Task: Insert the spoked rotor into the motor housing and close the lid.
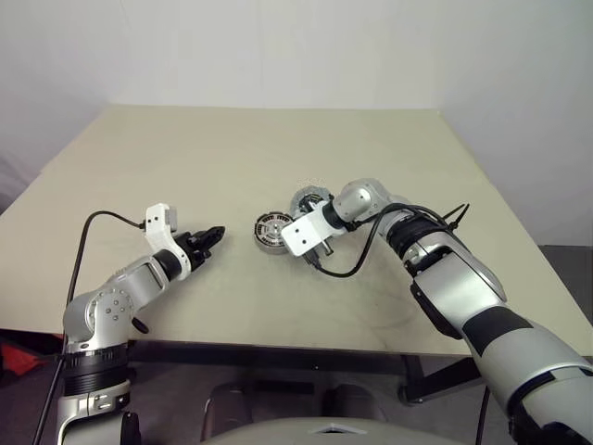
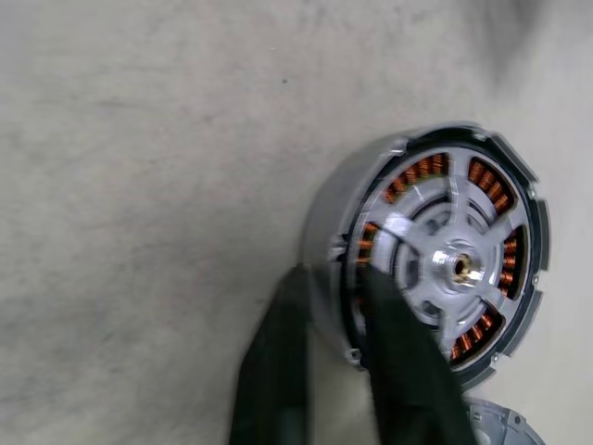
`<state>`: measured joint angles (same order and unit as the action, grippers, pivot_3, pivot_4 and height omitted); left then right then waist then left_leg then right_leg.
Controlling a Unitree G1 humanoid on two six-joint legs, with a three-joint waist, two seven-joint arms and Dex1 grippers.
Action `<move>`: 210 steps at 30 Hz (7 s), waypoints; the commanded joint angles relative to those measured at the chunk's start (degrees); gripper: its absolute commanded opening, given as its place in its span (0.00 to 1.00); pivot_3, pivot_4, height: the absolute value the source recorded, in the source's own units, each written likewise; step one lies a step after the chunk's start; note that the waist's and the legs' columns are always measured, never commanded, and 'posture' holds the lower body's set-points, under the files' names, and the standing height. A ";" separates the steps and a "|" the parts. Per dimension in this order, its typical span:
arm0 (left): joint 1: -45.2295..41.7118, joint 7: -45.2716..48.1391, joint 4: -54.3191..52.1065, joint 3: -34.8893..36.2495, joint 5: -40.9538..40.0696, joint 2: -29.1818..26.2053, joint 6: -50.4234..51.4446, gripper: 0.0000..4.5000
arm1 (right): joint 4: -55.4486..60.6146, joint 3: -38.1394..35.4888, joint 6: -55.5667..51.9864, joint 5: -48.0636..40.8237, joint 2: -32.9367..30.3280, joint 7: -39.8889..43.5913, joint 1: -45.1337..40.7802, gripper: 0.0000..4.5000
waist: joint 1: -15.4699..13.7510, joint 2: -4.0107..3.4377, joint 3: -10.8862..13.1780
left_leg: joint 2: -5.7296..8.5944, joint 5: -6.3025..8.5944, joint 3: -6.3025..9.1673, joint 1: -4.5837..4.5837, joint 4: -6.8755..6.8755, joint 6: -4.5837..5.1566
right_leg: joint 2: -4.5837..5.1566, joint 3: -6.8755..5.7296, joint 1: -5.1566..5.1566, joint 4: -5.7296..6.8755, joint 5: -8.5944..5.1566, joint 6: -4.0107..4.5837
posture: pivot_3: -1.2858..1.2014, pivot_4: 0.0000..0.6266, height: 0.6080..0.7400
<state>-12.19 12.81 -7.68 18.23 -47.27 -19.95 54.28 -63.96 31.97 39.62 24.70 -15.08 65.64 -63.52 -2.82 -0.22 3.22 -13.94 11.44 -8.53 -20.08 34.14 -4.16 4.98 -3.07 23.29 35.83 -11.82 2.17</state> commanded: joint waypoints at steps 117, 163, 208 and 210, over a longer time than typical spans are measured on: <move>-1.65 3.57 1.29 2.84 3.87 -3.02 -1.42 0.44 | 35.48 -16.47 -55.77 -22.68 0.46 -9.32 10.03 0.01 | 0.02 -0.13 0.11 | -0.65 -0.12 -0.02 -0.07 -0.06 -0.51 | -0.62 0.04 0.43 0.04 0.15 0.27 | 0.52 0.00 1.00; -1.36 2.66 0.41 2.46 3.91 -2.29 -1.68 0.44 | 34.63 -20.64 -52.44 -27.56 9.15 -14.21 12.36 0.01 | 0.27 -0.12 0.11 | -0.67 -0.12 0.02 0.21 -0.10 -0.53 | -0.62 0.01 0.02 -0.04 0.14 0.26 | 0.52 0.00 1.00; -0.78 1.45 -1.75 4.48 3.93 -2.57 -1.45 0.44 | -6.65 -21.29 -36.85 -17.74 18.11 -31.74 8.31 0.01 | 0.25 -0.18 0.11 | -0.66 -0.10 0.01 0.32 -0.13 -0.53 | -0.61 -0.01 -0.07 -0.07 0.13 0.27 | 0.52 0.00 1.00; -0.89 1.39 -1.54 4.75 3.94 -2.77 -1.54 0.44 | -6.38 -20.60 -37.45 -17.03 18.00 -31.98 9.27 0.01 | 0.26 -0.21 0.09 | -0.66 -0.10 0.01 0.44 -0.14 -0.53 | -0.61 0.00 -0.19 -0.06 0.12 0.26 | 0.52 0.00 1.00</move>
<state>-11.73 14.13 -8.57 21.43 -42.93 -21.96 53.68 -67.69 9.85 5.27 5.15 3.72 34.17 -56.94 -2.56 -0.43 3.31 -14.60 11.34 -8.51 -19.56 34.00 -4.70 4.37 -3.07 23.04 35.77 -11.70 2.43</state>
